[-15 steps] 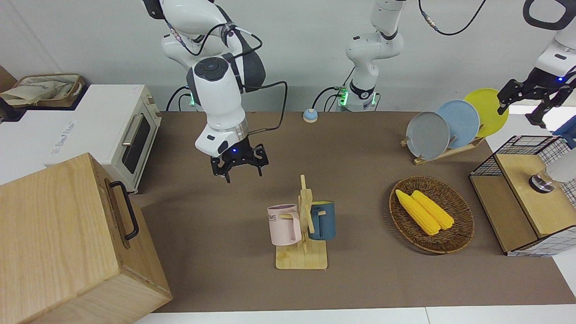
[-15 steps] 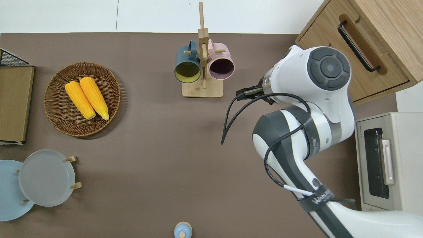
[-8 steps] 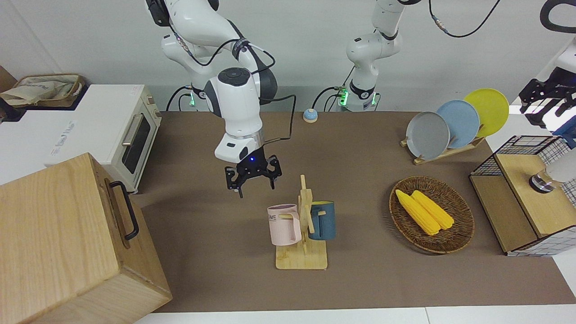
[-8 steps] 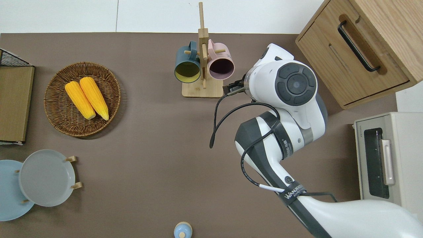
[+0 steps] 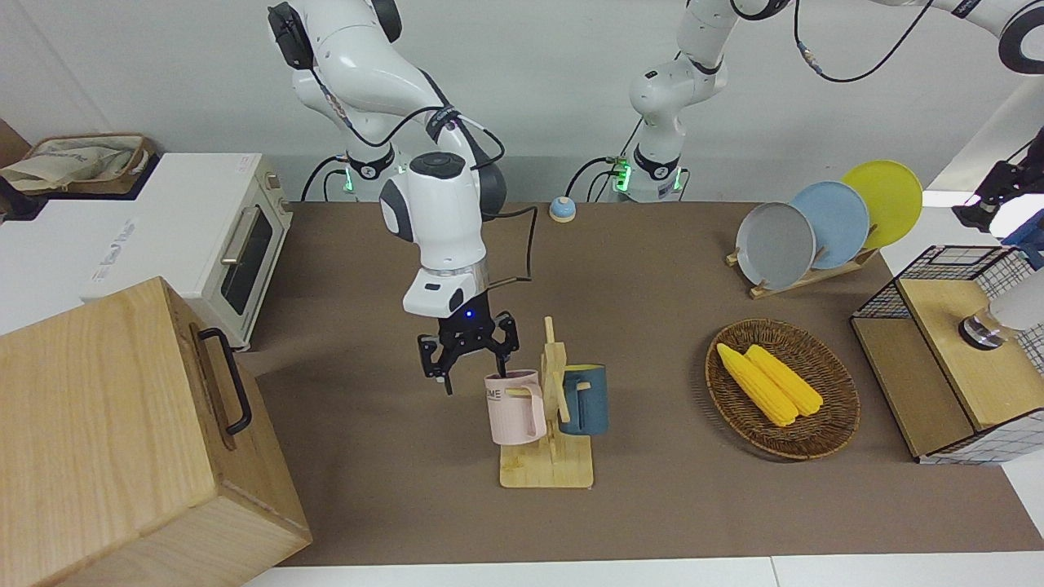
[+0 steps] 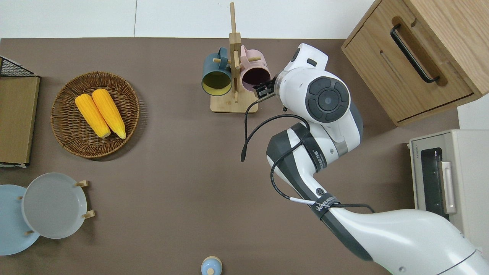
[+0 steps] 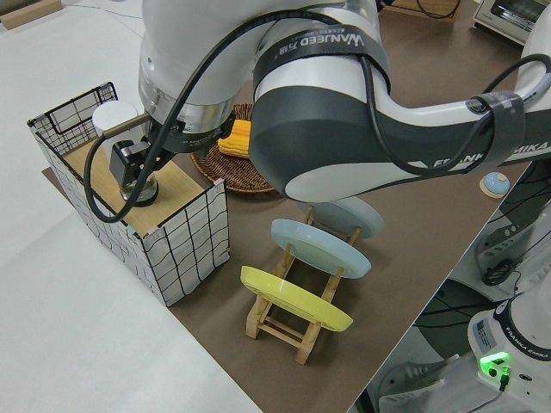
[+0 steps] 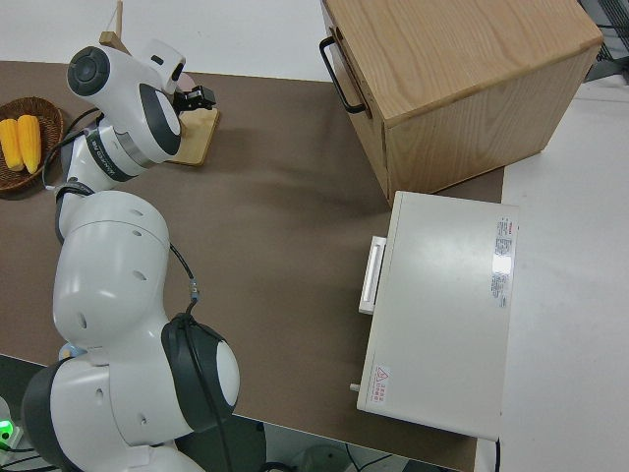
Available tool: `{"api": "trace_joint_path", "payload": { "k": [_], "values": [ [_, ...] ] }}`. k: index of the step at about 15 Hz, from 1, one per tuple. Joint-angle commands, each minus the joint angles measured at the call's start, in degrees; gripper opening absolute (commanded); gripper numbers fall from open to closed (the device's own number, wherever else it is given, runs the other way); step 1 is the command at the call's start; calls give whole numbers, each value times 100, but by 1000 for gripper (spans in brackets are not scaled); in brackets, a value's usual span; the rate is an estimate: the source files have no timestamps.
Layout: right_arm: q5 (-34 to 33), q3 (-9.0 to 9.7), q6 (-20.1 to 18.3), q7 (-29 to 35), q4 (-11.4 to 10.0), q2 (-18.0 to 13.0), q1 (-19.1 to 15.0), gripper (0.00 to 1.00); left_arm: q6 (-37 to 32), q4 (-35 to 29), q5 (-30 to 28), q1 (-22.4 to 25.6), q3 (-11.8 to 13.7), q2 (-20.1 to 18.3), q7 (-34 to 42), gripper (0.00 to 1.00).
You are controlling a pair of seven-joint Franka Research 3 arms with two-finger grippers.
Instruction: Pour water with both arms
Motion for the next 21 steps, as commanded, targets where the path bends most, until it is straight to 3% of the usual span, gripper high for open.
{"api": "trace_joint_path", "payload": {
  "k": [1, 4, 7, 12, 17, 21],
  "values": [
    [-394, 5, 81, -45, 430, 287, 29, 582, 633, 44, -735, 88, -36, 193, 19, 995],
    [-500, 6, 72, -45, 448, 287, 107, 435, 1135, -70, -815, 18, -97, 255, -121, 995],
    [-623, 5, 64, -36, 448, 287, 143, 228, 1539, -236, -1165, -27, -141, 307, -183, 995],
    [-650, 5, 64, -28, 448, 279, 187, 44, 2181, -492, -1430, -27, -282, 413, -148, 995],
    [-878, 5, 55, -36, 448, 279, 178, 0, 2770, -922, -1711, -27, -449, 395, -104, 995],
    [-887, -3, 11, -45, 448, 244, 82, 0, 2797, -940, -1852, -18, -537, 404, 149, 995]
  ]
}}
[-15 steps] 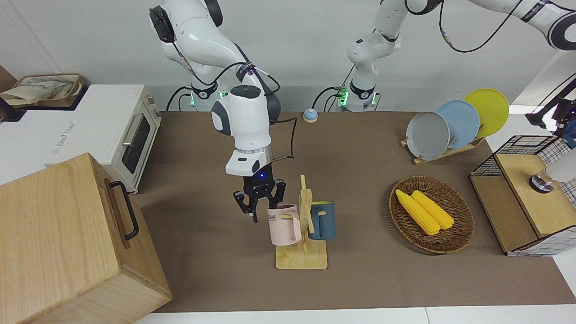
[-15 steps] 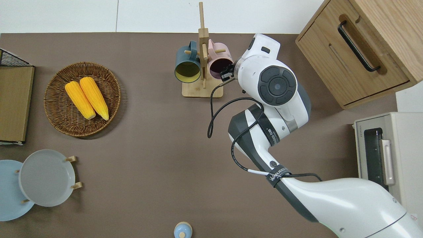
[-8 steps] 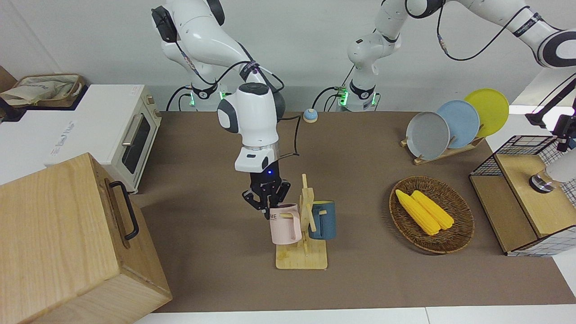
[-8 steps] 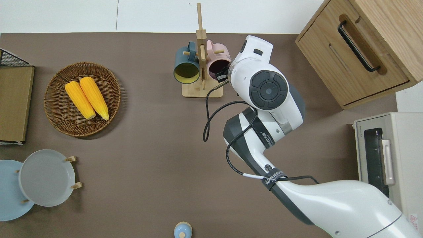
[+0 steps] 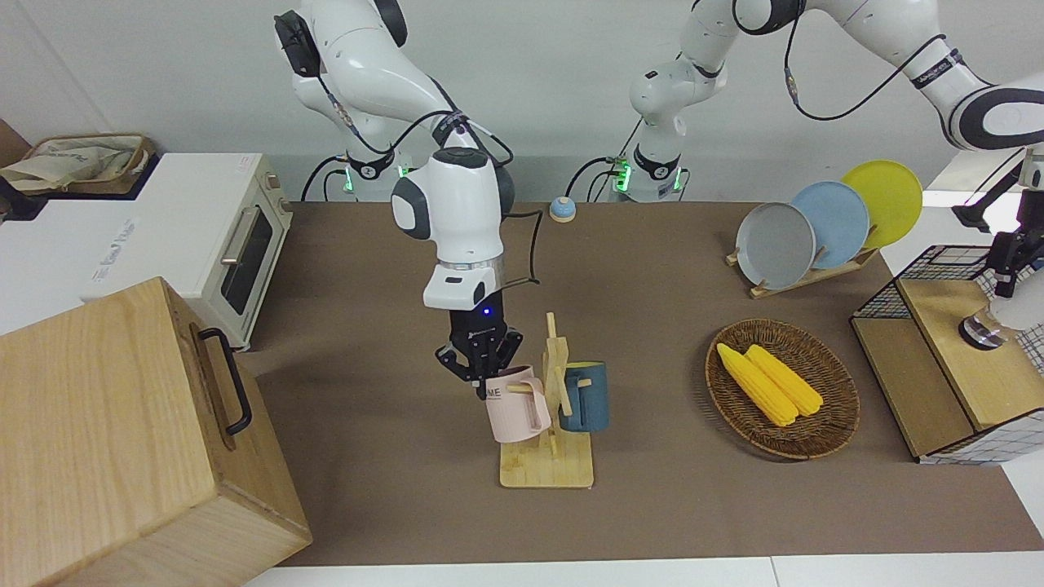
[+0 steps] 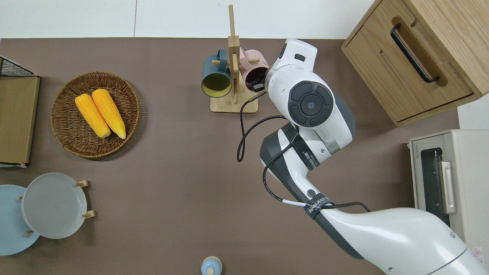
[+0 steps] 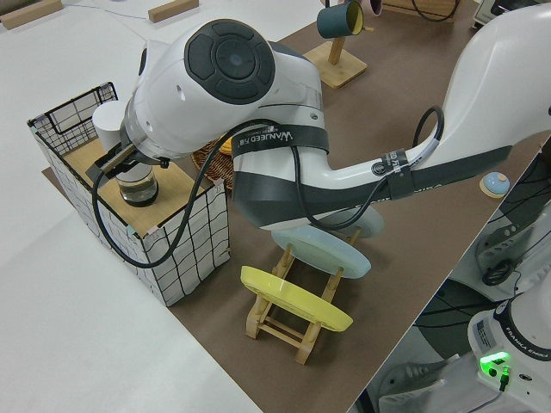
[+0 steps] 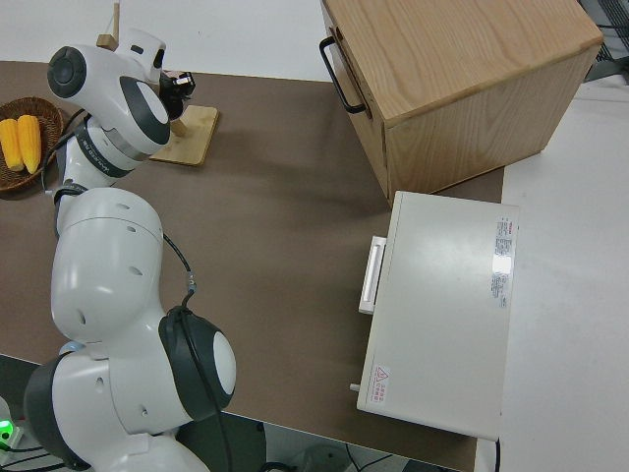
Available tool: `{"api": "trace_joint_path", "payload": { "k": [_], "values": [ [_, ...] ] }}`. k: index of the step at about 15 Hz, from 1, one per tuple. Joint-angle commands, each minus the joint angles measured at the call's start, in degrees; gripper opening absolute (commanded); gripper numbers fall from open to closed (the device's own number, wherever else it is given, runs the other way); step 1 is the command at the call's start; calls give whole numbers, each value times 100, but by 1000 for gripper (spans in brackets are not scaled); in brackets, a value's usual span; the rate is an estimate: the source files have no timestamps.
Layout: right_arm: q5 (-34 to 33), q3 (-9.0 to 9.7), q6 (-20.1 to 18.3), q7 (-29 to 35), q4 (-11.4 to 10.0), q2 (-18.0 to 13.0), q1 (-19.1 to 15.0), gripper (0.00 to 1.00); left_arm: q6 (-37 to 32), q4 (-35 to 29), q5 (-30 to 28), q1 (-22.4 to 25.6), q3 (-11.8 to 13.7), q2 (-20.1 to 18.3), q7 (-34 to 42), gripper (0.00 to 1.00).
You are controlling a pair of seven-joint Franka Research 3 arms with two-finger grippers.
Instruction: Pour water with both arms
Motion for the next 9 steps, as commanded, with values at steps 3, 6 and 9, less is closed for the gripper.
{"api": "trace_joint_path", "payload": {
  "k": [3, 6, 9],
  "values": [
    [-103, 33, -86, -41, 70, 20, -193, 0, 188, -149, -432, -15, -46, 5, 487, 995],
    [-67, 42, -226, -41, 70, -42, -307, 0, 354, -149, -512, -24, -46, 84, 558, 995],
    [-24, 42, -463, -41, 70, -217, -369, 0, 416, -141, -520, -24, -55, 155, 558, 995]
  ]
}}
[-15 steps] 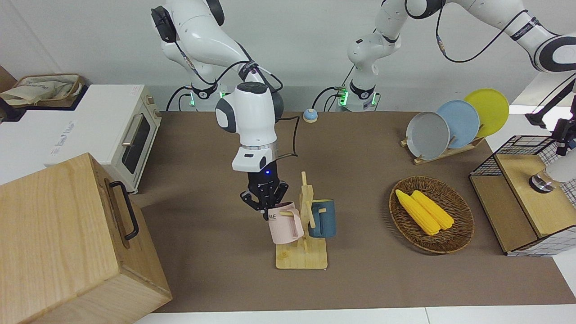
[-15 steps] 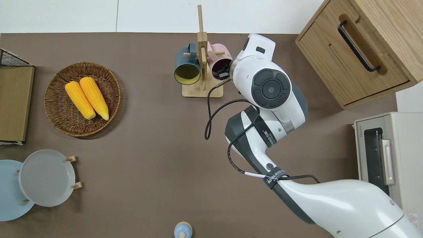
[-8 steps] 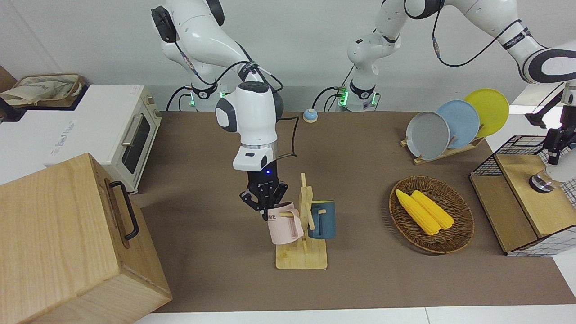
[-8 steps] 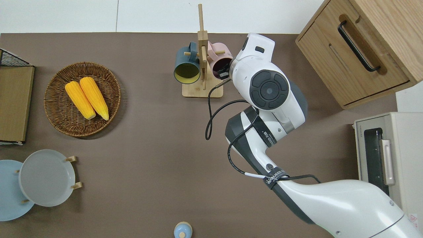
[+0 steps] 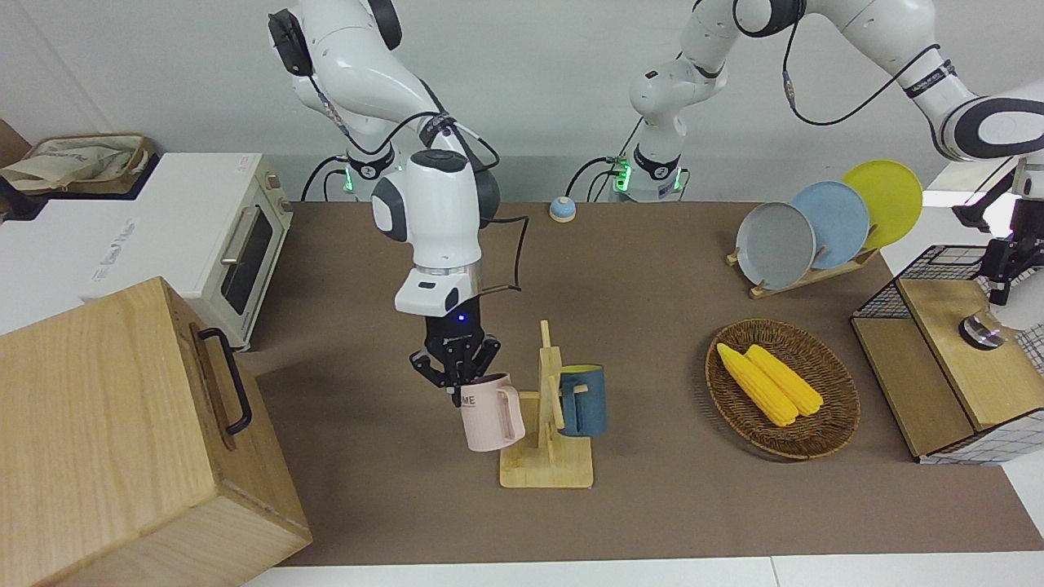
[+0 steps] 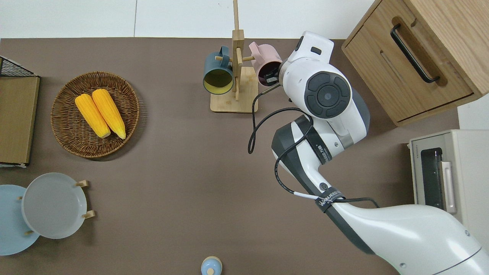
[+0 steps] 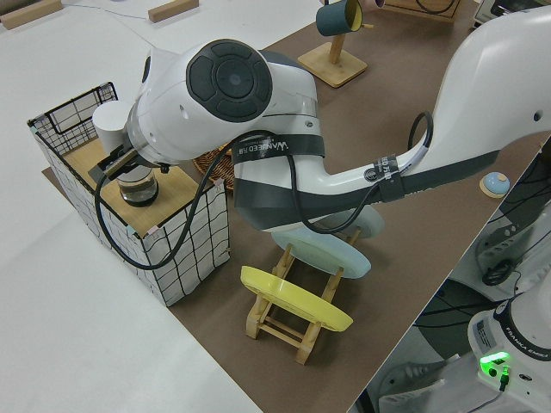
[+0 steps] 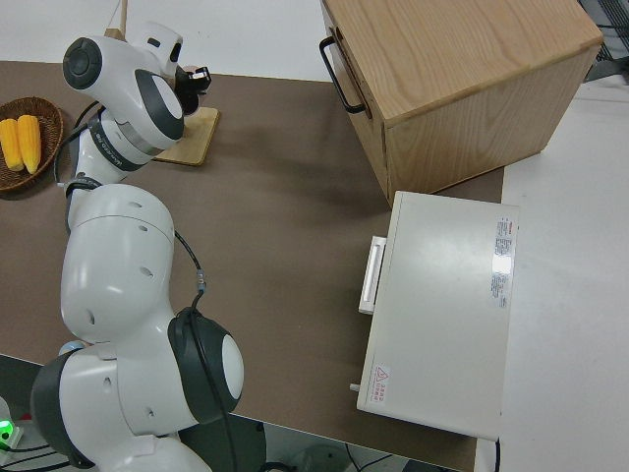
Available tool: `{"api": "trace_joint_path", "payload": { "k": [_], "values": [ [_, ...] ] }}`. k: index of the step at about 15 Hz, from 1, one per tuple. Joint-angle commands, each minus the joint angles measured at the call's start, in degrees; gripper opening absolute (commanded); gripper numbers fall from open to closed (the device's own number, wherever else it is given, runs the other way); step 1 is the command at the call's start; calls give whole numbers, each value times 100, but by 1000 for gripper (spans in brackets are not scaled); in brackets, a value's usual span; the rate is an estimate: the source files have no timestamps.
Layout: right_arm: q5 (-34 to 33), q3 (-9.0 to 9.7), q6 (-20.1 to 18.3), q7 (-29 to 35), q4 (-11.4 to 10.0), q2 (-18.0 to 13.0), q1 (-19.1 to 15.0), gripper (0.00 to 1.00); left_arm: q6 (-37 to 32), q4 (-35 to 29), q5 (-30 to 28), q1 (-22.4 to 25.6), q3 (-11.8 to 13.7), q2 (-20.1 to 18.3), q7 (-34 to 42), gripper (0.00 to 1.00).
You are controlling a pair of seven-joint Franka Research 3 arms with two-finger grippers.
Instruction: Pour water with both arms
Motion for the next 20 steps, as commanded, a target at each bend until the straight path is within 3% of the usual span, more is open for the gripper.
{"api": "trace_joint_path", "payload": {
  "k": [1, 4, 7, 8, 10, 16, 20],
  "values": [
    [64, 74, -377, -41, 23, -222, -137, 0, 238, -72, -161, -24, -8, 70, 183, 995],
    [127, 74, -562, -102, 23, -319, -216, 0, 247, -72, -170, -16, -70, 79, 183, 979],
    [179, 74, -675, -234, 23, -424, -330, 0, 335, -72, -293, -33, -122, 87, 130, 353],
    [179, 74, -746, -295, 23, -451, -357, 0, 387, -72, -293, -33, -140, 122, 121, 202],
    [197, 74, -886, -331, 23, -530, -462, 0, 414, -72, -293, -33, -140, 166, 147, 63],
    [188, 74, -1256, -568, 23, -618, -743, 0, 344, 156, -223, -24, -140, 140, -19, 0],
    [433, 65, -1844, -708, 23, -696, -937, 0, 195, 315, -144, -33, -123, 96, -265, 0]
  ]
}}
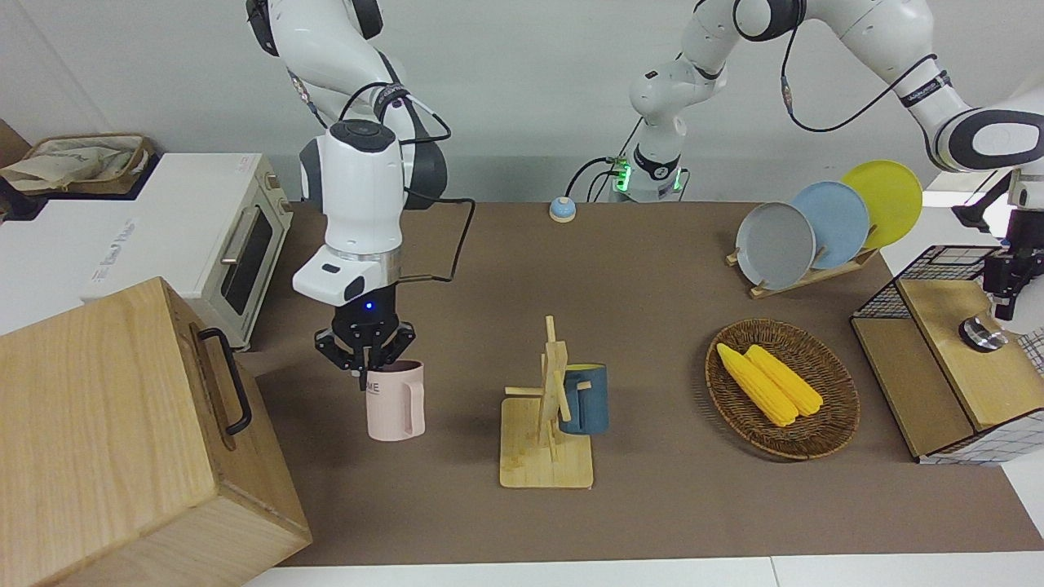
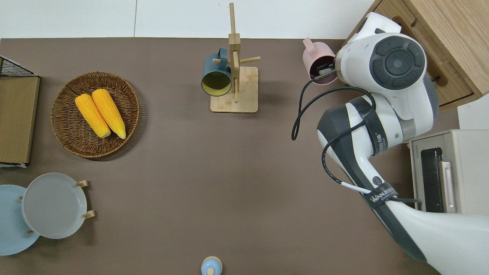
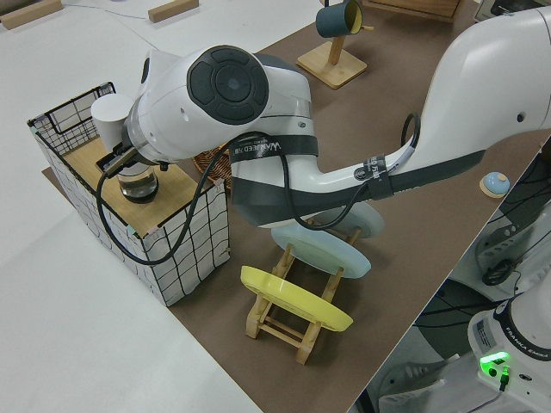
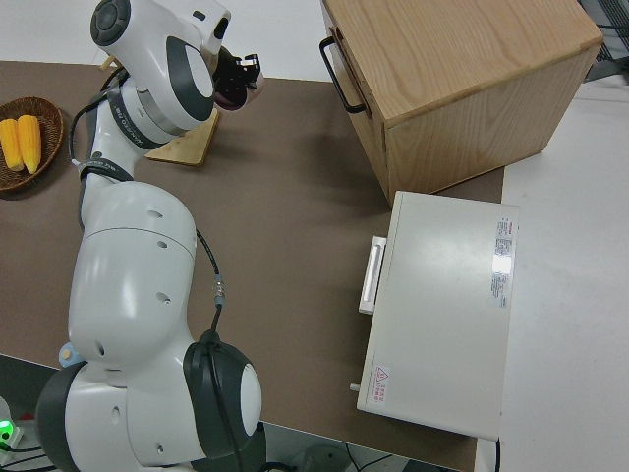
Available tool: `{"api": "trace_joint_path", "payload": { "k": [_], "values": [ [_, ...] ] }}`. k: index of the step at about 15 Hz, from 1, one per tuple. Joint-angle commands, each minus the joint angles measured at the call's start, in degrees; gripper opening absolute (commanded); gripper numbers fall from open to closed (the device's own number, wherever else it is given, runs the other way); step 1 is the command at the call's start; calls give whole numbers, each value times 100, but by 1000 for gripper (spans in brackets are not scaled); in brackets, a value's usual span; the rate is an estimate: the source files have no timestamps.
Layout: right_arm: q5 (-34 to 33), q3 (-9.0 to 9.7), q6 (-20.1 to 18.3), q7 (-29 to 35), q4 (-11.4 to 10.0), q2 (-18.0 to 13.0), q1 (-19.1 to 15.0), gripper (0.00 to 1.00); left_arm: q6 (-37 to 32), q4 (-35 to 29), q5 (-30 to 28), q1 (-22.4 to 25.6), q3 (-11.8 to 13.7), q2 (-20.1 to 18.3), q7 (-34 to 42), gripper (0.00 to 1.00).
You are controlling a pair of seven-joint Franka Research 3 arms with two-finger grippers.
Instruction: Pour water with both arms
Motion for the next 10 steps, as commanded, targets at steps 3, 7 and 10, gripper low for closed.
{"api": "trace_joint_path", "payload": {
  "k": [3, 7, 10],
  "values": [
    [400, 63, -1261, -710, -37, -283, -212, 0, -420, 567, 276, -23, 28, -28, -530, 0],
    [961, 63, -2466, -763, -238, -555, -282, 0, -921, 998, 804, -23, 36, -37, -1146, 0],
    [1523, 63, -2951, -623, -738, -871, -265, 0, -1282, 1122, 980, -23, 80, -124, -1401, 0]
  ]
}}
